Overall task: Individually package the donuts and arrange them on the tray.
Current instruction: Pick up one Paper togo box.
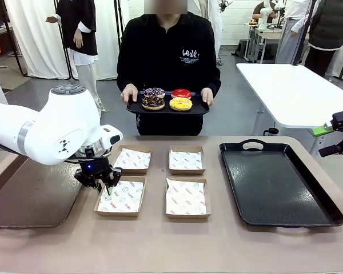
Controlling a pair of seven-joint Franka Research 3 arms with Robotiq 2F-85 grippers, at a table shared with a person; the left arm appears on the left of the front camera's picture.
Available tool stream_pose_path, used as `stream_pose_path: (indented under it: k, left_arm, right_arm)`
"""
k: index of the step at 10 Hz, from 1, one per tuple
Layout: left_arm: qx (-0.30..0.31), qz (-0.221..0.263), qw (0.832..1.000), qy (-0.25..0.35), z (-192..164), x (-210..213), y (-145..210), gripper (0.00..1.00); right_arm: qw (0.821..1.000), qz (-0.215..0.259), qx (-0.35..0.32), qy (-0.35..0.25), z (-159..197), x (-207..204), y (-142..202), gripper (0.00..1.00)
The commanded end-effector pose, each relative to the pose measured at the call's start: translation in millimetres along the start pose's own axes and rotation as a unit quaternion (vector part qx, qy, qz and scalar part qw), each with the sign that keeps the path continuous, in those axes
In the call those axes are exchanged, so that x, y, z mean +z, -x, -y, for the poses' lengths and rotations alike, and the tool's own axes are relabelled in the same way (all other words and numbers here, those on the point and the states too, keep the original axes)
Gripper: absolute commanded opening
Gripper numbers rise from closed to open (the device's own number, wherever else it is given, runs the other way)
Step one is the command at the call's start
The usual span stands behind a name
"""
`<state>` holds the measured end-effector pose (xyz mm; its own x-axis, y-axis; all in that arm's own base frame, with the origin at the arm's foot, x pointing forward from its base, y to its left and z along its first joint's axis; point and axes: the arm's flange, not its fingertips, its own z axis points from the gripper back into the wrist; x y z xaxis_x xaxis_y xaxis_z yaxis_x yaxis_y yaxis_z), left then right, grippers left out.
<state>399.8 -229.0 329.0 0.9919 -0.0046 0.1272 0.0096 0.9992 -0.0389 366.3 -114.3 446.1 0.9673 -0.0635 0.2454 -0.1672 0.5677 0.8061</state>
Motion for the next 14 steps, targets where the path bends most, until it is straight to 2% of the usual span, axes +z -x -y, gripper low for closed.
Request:
stream_pose_path:
  k: [1, 6, 7, 8, 9, 11, 14]
  left_arm:
    - [0.005, -0.004, 1.000, 0.007, 1.0, -3.6, 4.3, 0.00]
    - [-0.022, -0.002, 1.000, 0.011, -2.2, 23.5, 1.8, 0.00]
    - [-0.082, -0.042, 0.996, -0.002, 1.3, 39.2, 0.4, 0.00]
    - [-0.114, -0.053, 0.992, -0.005, 4.6, 65.6, -4.1, 0.00]
    - [-0.130, -0.045, 0.990, 0.003, 6.8, 90.6, -11.1, 0.00]
    - [-0.107, -0.023, 0.994, -0.011, 7.8, 116.7, -44.9, 0.00]
    - [-0.059, 0.018, 0.998, 0.004, 18.5, 126.4, -106.5, 0.00]
  right_arm:
    - [1.000, 0.003, -0.001, -0.008, 0.7, -1.5, -0.4, 1.00]
    - [1.000, 0.003, -0.001, -0.008, 0.7, -1.5, -0.4, 1.00]
    - [1.000, 0.003, -0.001, -0.008, 0.7, -1.5, -0.4, 1.00]
    - [1.000, 0.003, -0.001, -0.008, 0.7, -1.5, -0.4, 1.00]
    - [1.000, 0.003, -0.001, -0.008, 0.7, -1.5, -0.4, 1.00]
    - [1.000, 0.003, -0.001, -0.008, 0.7, -1.5, -0.4, 1.00]
    - [1.000, 0.003, -0.001, -0.008, 0.7, -1.5, -0.4, 1.00]
